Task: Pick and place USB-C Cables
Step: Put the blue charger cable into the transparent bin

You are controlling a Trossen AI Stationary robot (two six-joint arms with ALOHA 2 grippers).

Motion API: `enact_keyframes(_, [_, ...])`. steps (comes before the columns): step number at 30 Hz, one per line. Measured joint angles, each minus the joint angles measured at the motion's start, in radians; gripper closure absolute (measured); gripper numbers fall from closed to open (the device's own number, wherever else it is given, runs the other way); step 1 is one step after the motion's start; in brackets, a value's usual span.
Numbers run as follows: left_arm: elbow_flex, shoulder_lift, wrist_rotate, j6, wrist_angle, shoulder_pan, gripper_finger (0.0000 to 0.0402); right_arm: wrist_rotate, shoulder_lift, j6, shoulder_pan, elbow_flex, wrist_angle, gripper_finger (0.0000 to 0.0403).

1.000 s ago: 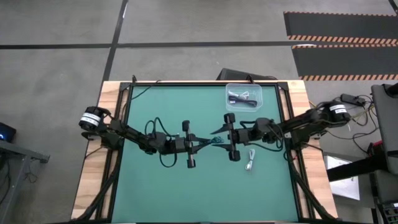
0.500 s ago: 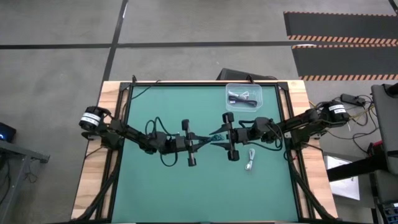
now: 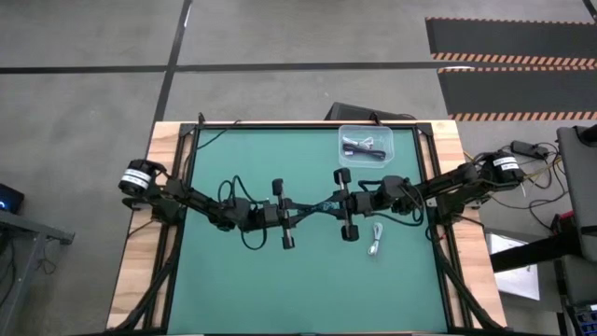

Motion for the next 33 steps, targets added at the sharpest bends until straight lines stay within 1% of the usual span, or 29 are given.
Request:
enact_keyframes(9, [-0.005, 0.0, 0.0, -0.005, 0.0, 0.0, 0.0379, 0.0, 0.0, 0.001, 0.0, 0.0, -0.014, 0.038])
enact_keyframes(11, [-0.005, 0.0, 0.0, -0.005, 0.0, 0.0, 0.0374, 0.0, 0.0, 0.0, 0.0, 0.0, -0.015, 0.038])
enact_keyframes(14, [-0.006, 0.0, 0.0, -0.006, 0.0, 0.0, 0.0351, 0.0, 0.0, 0.0, 0.0, 0.0, -0.019, 0.038])
enact_keyframes(21, [-0.008, 0.0, -0.002, -0.03, 0.005, 0.0, 0.027, 0.0, 0.0, 0.003, 0.0, 0.0, -0.033, 0.038])
enact_keyframes(24, [-0.012, 0.0, -0.001, -0.03, 0.002, 0.0, 0.0245, 0.008, -0.007, 0.003, 0.0, 0.0, -0.055, 0.038])
enact_keyframes(26, [-0.017, 0.0, -0.001, -0.03, 0.002, -0.002, 0.0233, 0.017, -0.014, 0.004, 0.0, 0.0, -0.078, 0.038])
enact_keyframes(29, [-0.032, -0.005, -0.001, -0.031, -0.003, -0.002, 0.0225, 0.074, -0.034, 0.002, 0.0, 0.0, -0.13, 0.038])
enact_keyframes(33, [-0.052, -0.026, -0.001, -0.032, -0.001, -0.002, 0.0223, 0.156, -0.09, 0.001, 0.0, 0.0, -0.262, 0.038])
